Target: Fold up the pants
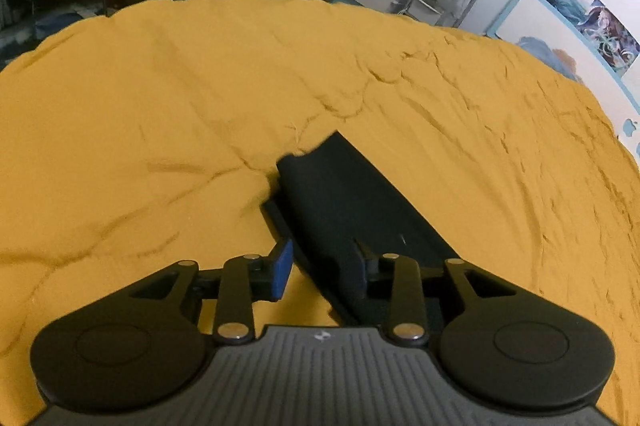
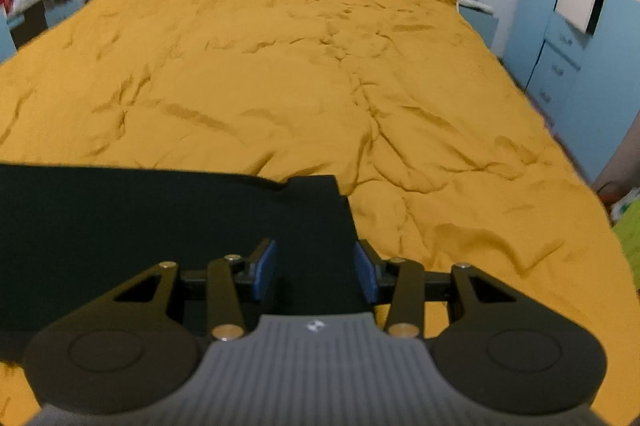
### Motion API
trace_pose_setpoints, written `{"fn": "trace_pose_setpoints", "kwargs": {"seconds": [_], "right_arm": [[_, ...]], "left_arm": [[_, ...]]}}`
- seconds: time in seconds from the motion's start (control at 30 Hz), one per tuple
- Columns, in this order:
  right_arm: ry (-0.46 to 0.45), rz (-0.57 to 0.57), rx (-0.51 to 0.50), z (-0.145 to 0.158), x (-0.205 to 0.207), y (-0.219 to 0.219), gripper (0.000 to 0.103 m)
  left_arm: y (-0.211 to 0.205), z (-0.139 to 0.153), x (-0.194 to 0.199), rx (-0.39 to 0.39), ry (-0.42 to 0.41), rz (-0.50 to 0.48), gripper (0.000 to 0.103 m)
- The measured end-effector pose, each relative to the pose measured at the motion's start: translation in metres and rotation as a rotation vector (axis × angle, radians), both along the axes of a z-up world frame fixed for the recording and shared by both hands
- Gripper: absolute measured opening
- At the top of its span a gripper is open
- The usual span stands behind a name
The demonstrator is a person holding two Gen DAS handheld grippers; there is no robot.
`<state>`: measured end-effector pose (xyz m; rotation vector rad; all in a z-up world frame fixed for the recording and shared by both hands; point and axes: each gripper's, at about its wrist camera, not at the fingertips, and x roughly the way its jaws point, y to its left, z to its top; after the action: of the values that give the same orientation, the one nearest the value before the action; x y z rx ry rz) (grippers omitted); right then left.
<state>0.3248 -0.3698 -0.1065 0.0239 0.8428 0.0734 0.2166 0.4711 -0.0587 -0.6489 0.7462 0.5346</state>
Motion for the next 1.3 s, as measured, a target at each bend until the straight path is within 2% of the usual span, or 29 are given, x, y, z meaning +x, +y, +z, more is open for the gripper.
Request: {"fn": "trace_pose_setpoints", "kwargs": {"seconds": [0.13,0.3,0.4,0.6,0.73,0.77,0.8,0.87,0.9,1.0,1.2,1.3], "right_arm": [[-0.010,0.036,0.062,-0.006,0.019,-0.016,0.039],[0.006,0.052,0.127,-0.024,0.061,-0.033,0.039],[0.024,0.071,0.194,-0.037,0.085,-0.041,0.039],[0.160,0.067,0.470,-0.070,0.123,-0.075,0.042],[0.175,0.068,0.625,-0.072,0.127,-0.095,0.027],[0.169,0.090,0.662,-0.070,0.127,-0.096,0.026],[0.158,0.110,0.668,-0.066,0.126,-0.097,0.027],[0.150,0.111,0.597,-0.064,0.126,-0.094,0.027],[0.159,0.102,0.579,-0.066,0.128,-0.094,0.030],[0.197,0.085,0.627,-0.079,0.135,-0.099,0.033],[0.176,0.129,0.657,-0.081,0.135,-0.104,0.033],[0.219,0.144,0.698,-0.089,0.138,-0.109,0.034]], "left_arm": [[-0.012,0.004,0.002,-0.010,-0.003,0.023,0.038],[-0.037,0.016,0.013,0.048,0.031,0.009,0.038],[-0.048,0.022,0.019,0.051,0.031,0.019,0.038],[-0.070,0.030,0.034,0.081,0.059,0.010,0.038],[-0.082,0.033,0.039,0.089,0.070,-0.004,0.038],[-0.085,0.034,0.040,0.093,0.072,-0.010,0.038],[-0.089,0.035,0.042,0.097,0.073,-0.016,0.038],[-0.095,0.037,0.044,0.102,0.071,-0.022,0.038],[-0.098,0.038,0.045,0.100,0.069,-0.024,0.038],[-0.106,0.041,0.046,0.105,0.075,-0.031,0.038],[-0.115,0.054,0.048,0.135,0.077,-0.048,0.038],[-0.115,0.057,0.048,0.140,0.070,-0.045,0.038]]}}
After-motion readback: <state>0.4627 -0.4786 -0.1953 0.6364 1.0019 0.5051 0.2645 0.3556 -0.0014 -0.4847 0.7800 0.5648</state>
